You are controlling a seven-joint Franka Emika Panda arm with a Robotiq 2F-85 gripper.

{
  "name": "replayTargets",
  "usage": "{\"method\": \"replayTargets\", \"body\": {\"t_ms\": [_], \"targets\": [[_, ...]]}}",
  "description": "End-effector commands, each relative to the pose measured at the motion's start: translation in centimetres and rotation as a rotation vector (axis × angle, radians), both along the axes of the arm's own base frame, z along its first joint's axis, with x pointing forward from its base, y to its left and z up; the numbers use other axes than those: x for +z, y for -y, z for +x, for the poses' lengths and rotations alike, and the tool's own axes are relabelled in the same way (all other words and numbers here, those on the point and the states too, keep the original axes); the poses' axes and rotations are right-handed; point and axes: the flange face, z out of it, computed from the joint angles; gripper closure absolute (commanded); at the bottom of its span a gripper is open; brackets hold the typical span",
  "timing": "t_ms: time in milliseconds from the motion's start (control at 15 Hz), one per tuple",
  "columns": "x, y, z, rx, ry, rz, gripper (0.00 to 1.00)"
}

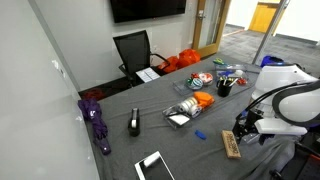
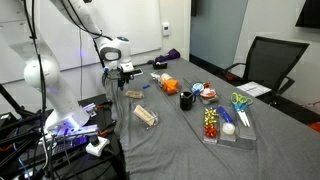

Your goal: Pick up the brown object and place it in the clear square box on the right

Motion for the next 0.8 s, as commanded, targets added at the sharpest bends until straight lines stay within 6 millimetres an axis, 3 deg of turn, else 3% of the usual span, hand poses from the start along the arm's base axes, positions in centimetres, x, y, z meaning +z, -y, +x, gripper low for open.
{"method": "replayTargets", "body": {"t_ms": [0,733], "targets": [[-2.4,-0.6,1.2,0.008,-0.015,-0.006,0.0],[-6.9,-2.6,2.7,0.01,-0.017,-0.005,0.0]]}}
